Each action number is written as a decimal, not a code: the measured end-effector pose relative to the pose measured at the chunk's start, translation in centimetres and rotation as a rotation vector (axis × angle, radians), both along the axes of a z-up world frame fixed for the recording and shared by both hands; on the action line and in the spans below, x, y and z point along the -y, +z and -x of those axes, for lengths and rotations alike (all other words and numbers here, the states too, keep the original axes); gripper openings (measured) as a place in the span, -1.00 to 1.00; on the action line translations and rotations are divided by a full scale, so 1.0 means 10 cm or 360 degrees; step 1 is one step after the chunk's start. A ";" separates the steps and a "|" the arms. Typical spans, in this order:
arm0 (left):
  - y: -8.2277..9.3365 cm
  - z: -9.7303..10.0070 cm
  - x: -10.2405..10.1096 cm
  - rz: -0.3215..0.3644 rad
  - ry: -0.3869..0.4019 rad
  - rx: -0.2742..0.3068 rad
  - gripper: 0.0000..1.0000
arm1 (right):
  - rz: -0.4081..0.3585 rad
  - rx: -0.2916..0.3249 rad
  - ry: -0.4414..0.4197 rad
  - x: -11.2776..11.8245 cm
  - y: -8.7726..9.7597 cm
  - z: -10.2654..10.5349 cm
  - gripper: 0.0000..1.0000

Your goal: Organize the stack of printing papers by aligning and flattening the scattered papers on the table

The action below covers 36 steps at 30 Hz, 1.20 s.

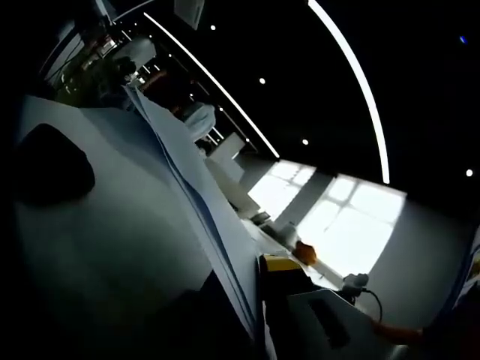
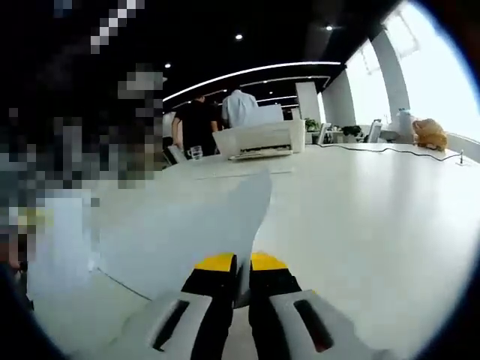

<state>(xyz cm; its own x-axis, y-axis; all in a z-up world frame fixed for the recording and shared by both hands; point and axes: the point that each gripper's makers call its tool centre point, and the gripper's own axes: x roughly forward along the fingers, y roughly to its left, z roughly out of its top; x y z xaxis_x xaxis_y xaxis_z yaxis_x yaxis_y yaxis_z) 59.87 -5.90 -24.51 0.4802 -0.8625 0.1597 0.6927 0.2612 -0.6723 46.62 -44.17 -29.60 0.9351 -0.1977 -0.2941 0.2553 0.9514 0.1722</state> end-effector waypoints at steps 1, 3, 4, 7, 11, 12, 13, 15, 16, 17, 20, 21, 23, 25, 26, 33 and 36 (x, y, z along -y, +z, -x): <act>0.00 0.00 0.00 -0.0001 0.0001 0.0000 -0.85 | -0.0013 0.0011 0.0001 0.00 0.01 0.00 -0.98; 0.00 0.02 0.00 -0.0002 0.0002 0.0001 -0.85 | -0.0032 0.0037 0.0001 -0.01 0.04 0.01 -0.99; 0.00 0.02 0.00 -0.0003 0.0003 0.0001 -0.85 | -0.0044 0.0060 0.0000 -0.01 0.06 0.01 -1.00; 0.00 0.02 0.01 -0.0006 0.0003 -0.0001 -0.85 | -0.0109 0.0164 0.0011 -0.03 0.17 0.02 -1.00; -0.01 0.01 0.01 -0.0014 0.0004 -0.0003 -0.85 | -0.0169 0.0272 -0.0045 0.05 0.28 0.08 -1.00; -0.01 0.02 0.01 -0.0015 0.0004 -0.0003 -0.85 | -0.0186 0.0290 -0.0064 0.08 0.29 0.09 -1.00; -0.01 0.02 0.01 -0.0015 0.0004 -0.0003 -0.85 | -0.0206 0.0317 -0.0068 0.07 0.32 0.11 -1.00; -0.01 0.02 0.01 -0.0017 0.0006 -0.0003 -0.85 | -0.0235 0.0355 -0.0068 0.07 0.35 0.13 -1.00; -0.01 0.02 0.00 -0.0018 0.0006 -0.0002 -0.85 | -0.0244 0.0371 -0.0072 0.08 0.37 0.14 -1.00; -0.01 0.02 0.00 -0.0018 0.0007 -0.0001 -0.85 | -0.0254 0.0400 -0.0080 0.09 0.40 0.15 -1.00; -0.01 0.02 0.00 -0.0019 0.0008 -0.0002 -0.85 | -0.0333 0.0569 -0.0153 0.18 0.55 0.24 -1.00; -0.01 0.02 0.00 -0.0017 0.0006 -0.0004 -0.85 | -0.0379 0.0683 -0.0209 0.24 0.65 0.29 -1.00; -0.01 0.01 -0.01 -0.0015 0.0005 -0.0007 -0.85 | -0.0571 0.0898 -0.0251 0.28 0.78 0.39 -1.00; -0.01 0.01 -0.01 -0.0017 0.0007 -0.0007 -0.85 | -0.0626 0.0981 -0.0298 0.30 0.83 0.45 -1.00; -0.01 0.00 -0.01 -0.0018 0.0007 -0.0007 -0.85 | -0.0641 0.0988 -0.0309 0.29 0.83 0.45 -1.00; -0.02 -0.01 -0.01 -0.0026 0.0008 -0.0010 -0.85 | -0.0716 0.0980 -0.0280 0.04 0.83 0.26 -1.00; -0.03 -0.02 -0.01 -0.0029 0.0010 -0.0013 -0.85 | -0.0813 0.0984 -0.0249 -0.05 0.86 0.11 -1.00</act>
